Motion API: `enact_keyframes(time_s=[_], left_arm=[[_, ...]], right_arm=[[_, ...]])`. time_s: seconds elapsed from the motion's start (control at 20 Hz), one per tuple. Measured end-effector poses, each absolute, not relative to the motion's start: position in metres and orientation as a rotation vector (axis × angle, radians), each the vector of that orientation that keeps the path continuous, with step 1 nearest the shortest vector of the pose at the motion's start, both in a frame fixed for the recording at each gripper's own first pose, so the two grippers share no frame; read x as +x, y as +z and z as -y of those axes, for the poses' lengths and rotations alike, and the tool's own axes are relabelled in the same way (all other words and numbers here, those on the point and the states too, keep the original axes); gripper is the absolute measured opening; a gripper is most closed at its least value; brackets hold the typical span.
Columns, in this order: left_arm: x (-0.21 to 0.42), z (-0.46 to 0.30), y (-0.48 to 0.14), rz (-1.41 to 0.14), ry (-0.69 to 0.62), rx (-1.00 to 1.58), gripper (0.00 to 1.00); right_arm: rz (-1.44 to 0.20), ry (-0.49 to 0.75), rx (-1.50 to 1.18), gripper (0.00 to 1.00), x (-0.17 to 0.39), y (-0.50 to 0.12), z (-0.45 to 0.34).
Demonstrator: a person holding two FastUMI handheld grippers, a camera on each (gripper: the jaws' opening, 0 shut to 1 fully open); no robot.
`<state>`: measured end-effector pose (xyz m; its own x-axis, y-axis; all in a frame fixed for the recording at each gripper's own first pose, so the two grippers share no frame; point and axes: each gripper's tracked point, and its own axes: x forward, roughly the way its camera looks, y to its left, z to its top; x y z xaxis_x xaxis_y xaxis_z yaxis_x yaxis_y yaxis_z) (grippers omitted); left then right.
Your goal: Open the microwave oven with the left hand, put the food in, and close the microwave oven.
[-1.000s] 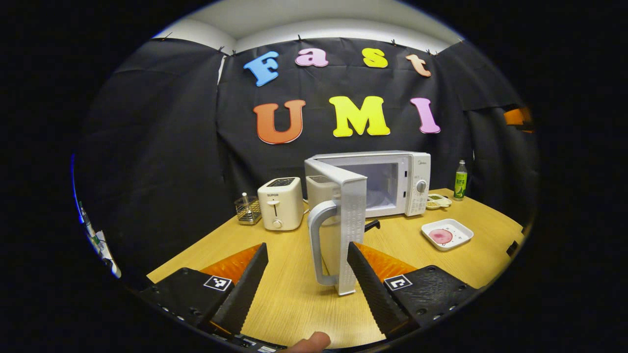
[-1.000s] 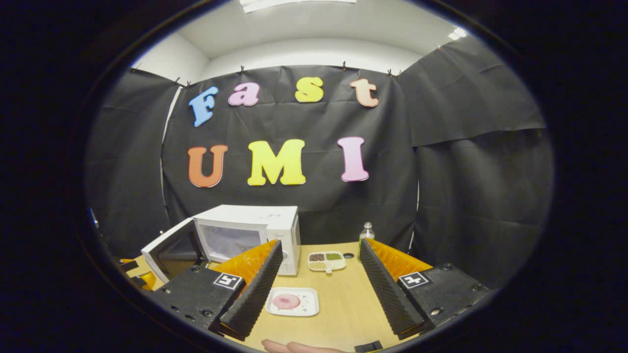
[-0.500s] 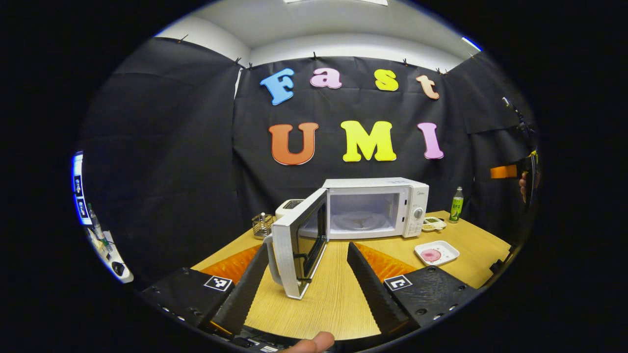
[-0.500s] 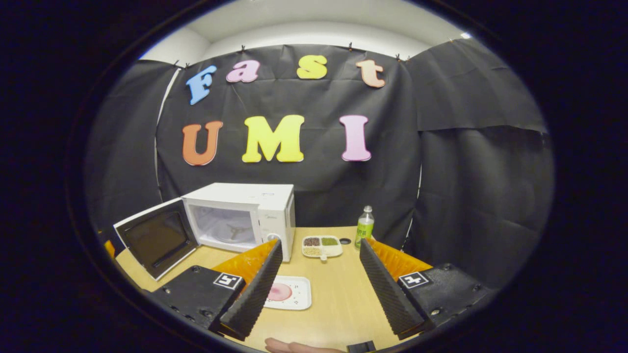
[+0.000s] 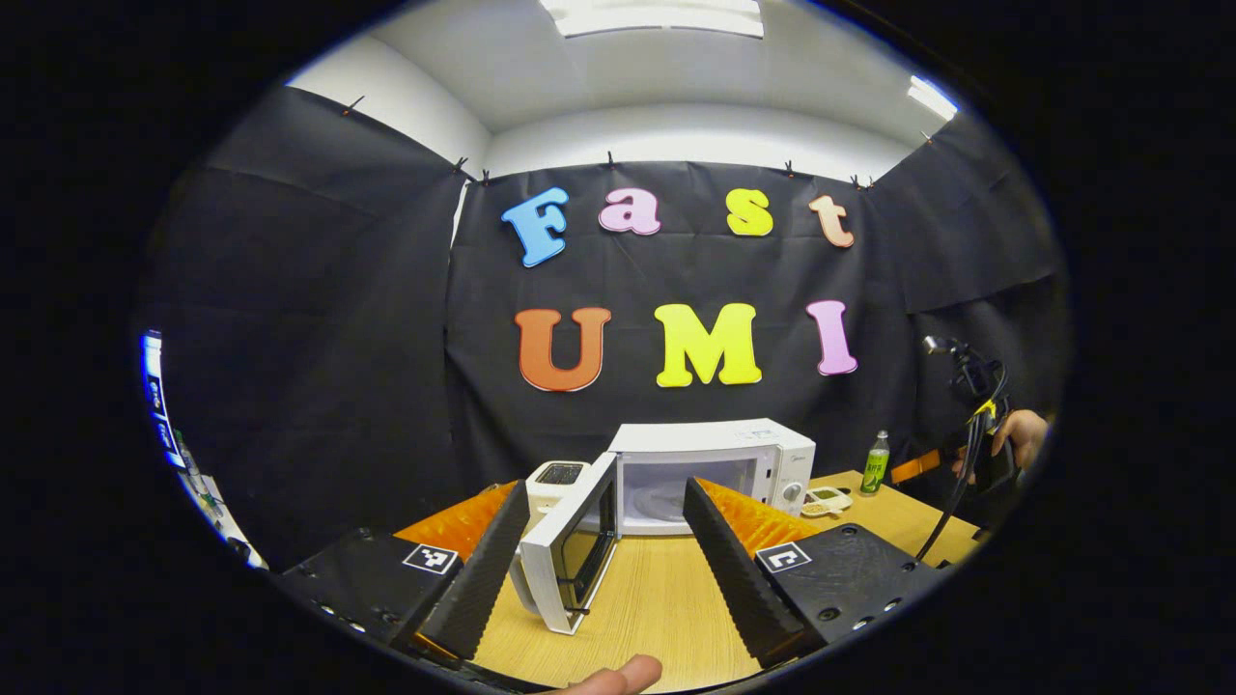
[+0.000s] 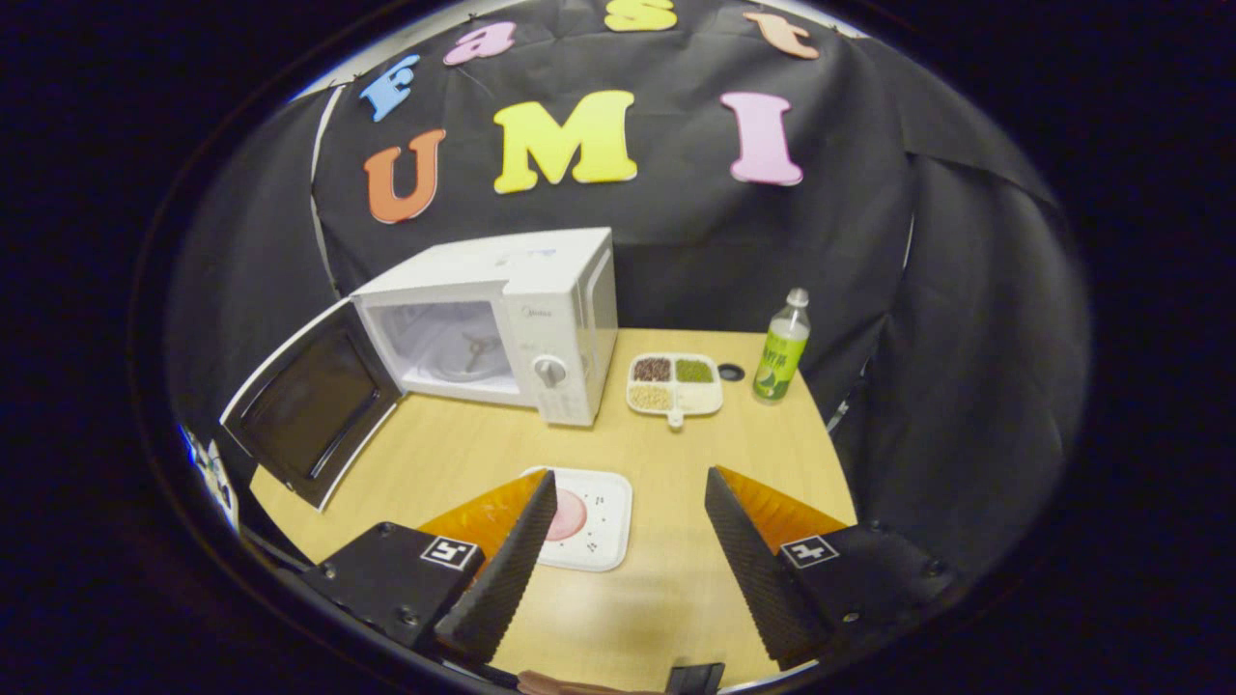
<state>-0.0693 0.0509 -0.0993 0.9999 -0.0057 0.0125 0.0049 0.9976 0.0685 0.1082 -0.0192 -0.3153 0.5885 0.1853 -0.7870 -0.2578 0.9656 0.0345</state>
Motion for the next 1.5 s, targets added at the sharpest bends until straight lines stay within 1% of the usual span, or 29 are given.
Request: enact_keyframes(time_s=[0.2,0.25,0.3,0.35,0.4,0.45,0.5,0.55,0.6,0.65,0.8,0.85,0.9,0.95,1.0,1.05,1.1,1.15,1.2,1.25,1.35,1.5], left_arm=[[-0.062,-0.043,-0.093,0.028,0.007,0.075,0.96],[-0.061,-0.04,-0.091,0.029,0.004,0.067,0.96],[-0.061,-0.038,-0.089,0.029,0.002,0.056,0.96],[-0.059,-0.038,-0.089,0.03,0.004,0.044,0.96],[-0.059,-0.038,-0.086,0.038,0.004,0.037,0.96],[-0.056,-0.038,-0.085,0.043,0.007,0.035,0.96],[-0.054,-0.04,-0.086,0.041,0.014,0.037,0.96],[-0.05,-0.041,-0.087,0.039,0.022,0.04,0.96],[-0.048,-0.041,-0.089,0.035,0.027,0.042,0.96],[-0.044,-0.041,-0.091,0.029,0.03,0.043,0.96],[-0.037,-0.038,-0.103,-0.002,0.027,0.039,0.96],[-0.035,-0.039,-0.107,-0.008,0.026,0.042,0.96],[-0.033,-0.041,-0.11,-0.014,0.031,0.047,0.96],[-0.032,-0.043,-0.112,-0.02,0.036,0.05,0.96],[-0.03,-0.046,-0.114,-0.026,0.045,0.05,0.96],[-0.029,-0.048,-0.116,-0.032,0.051,0.046,0.96],[-0.028,-0.048,-0.117,-0.037,0.054,0.04,0.96],[-0.027,-0.049,-0.12,-0.044,0.055,0.032,0.96],[-0.027,-0.049,-0.122,-0.051,0.051,0.025,0.96],[-0.027,-0.047,-0.124,-0.056,0.047,0.019,0.96],[-0.026,-0.048,-0.126,-0.057,0.048,0.017,0.96],[-0.028,-0.052,-0.125,-0.057,0.057,0.013,0.96]], right_arm=[[-1.109,0.285,-0.048,0.91,0.112,-0.37,0.033],[-1.149,0.297,-0.026,0.77,0.113,-0.381,0.033],[-1.188,0.298,-0.002,0.87,0.116,-0.392,0.036],[-1.223,0.306,0.022,0.83,0.118,-0.403,0.033],[-1.257,0.317,0.042,0.71,0.121,-0.413,0.03],[-1.292,0.329,0.058,0.79,0.121,-0.424,0.028],[-1.321,0.341,0.078,0.67,0.122,-0.434,0.023],[-1.352,0.356,0.094,0.64,0.123,-0.444,0.019],[-1.379,0.369,0.113,0.62,0.122,-0.452,0.014],[-1.41,0.376,0.123,0.68,0.121,-0.461,0.01],[-1.453,0.357,0.132,0.62,0.127,-0.479,0.01],[-1.472,0.347,0.128,0.49,0.126,-0.485,0.011],[-1.496,0.347,0.13,0.58,0.125,-0.489,0.011],[-1.522,0.357,0.134,0.52,0.122,-0.494,0.009],[-1.549,0.372,0.147,0.47,0.119,-0.497,0.005],[-1.59,0.39,0.158,0.39,0.113,-0.501,0.001],[-1.636,0.408,0.176,0.2,0.106,-0.504,-0.003],[-1.643,0.428,0.209,0.12,0.106,-0.504,-0.009],[-1.651,0.443,0.226,0.19,0.109,-0.505,-0.01],[-1.654,0.438,0.239,0.06,0.108,-0.509,-0.011],[-1.65,0.451,0.26,0.04,0.109,-0.509,-0.011],[-1.65,0.426,0.306,0.04,0.104,-0.508,-0.009]])
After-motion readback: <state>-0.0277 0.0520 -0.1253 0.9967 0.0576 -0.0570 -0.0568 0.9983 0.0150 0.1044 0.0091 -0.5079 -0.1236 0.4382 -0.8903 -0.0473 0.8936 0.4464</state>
